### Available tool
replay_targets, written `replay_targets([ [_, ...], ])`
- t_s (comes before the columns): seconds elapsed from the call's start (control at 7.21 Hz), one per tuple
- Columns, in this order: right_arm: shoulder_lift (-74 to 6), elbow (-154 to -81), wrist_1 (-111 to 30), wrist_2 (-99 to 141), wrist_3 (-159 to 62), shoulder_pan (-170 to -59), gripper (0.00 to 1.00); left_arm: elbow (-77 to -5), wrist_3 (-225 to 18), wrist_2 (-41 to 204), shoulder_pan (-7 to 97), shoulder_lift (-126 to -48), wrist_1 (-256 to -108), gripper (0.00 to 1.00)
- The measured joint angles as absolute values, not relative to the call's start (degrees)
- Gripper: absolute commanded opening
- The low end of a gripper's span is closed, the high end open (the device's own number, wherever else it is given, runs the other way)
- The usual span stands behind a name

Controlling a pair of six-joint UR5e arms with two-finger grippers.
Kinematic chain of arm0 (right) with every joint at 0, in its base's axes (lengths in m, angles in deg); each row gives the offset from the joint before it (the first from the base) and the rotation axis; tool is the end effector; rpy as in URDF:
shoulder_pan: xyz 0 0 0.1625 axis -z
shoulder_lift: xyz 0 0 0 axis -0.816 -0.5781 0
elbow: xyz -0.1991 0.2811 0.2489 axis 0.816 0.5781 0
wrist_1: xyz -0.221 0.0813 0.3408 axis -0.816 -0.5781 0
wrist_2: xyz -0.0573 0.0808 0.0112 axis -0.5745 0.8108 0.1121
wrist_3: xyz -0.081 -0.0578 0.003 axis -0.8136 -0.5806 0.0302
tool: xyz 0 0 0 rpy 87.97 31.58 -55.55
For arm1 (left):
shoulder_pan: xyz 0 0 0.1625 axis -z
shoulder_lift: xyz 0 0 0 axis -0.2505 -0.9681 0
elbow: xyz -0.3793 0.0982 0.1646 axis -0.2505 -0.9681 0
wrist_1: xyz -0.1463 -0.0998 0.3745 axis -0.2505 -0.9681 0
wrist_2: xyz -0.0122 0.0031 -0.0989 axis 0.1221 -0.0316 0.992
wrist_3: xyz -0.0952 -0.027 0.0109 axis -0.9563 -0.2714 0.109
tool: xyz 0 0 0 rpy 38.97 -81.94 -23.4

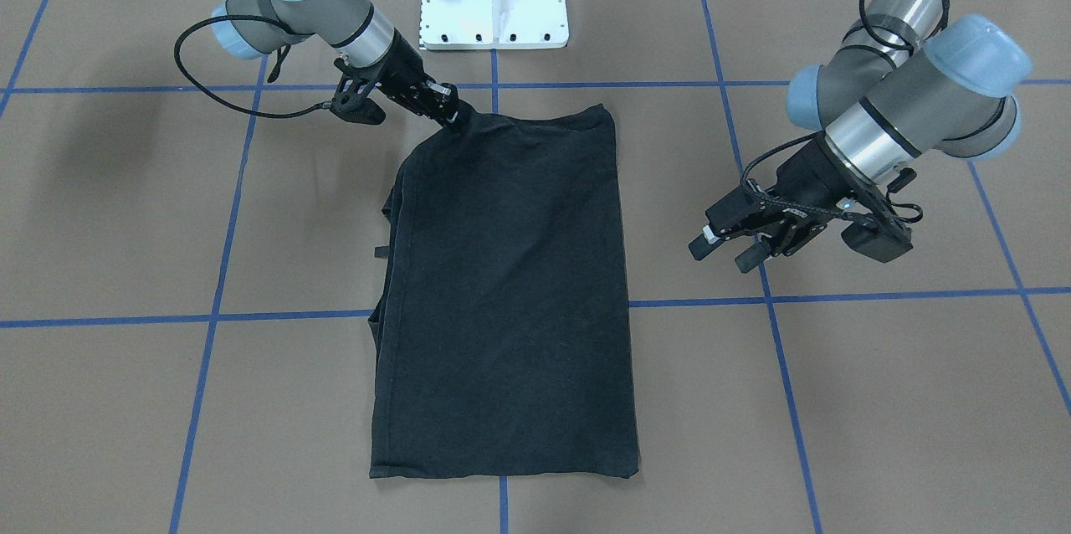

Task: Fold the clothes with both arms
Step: 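Grasp the shirt's near corner with the right gripper and adjust it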

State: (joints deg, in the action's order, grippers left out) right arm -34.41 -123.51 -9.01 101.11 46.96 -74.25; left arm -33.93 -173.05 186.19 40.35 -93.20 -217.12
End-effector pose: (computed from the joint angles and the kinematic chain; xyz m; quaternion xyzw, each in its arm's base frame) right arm -0.5362 -0.3086 0.3054 -0.1012 -0.5938 0.2182 0.7678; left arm 0.3130 -0.5737 0.3247 0.1077 0.6549 -0.1155 0.7390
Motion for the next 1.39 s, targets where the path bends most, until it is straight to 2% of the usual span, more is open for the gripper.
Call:
replay_targets([
  [0.83, -34.59, -122.0, -9.11, 100.38, 46.68, -72.4, 0.98, -33.89, -173.38, 186.41, 40.35, -93.1, -217.08, 1.0],
  [0.97, -34.45, -121.68, -9.1, 100.31, 46.69, -72.29, 0.84, -33.92, -173.38, 186.41, 40.38, -93.08, -217.07, 1.0],
  [1.25, -34.16, -121.24, -9.05, 100.3, 47.0, -72.25, 0.22, -33.91, -173.38, 186.41, 40.41, -93.05, -217.07, 1.0],
  [1.39, -34.08, -121.21, -9.06, 100.29, 47.19, -72.28, 0.01, -33.89, -173.38, 186.41, 40.42, -93.05, -217.08, 1.0],
])
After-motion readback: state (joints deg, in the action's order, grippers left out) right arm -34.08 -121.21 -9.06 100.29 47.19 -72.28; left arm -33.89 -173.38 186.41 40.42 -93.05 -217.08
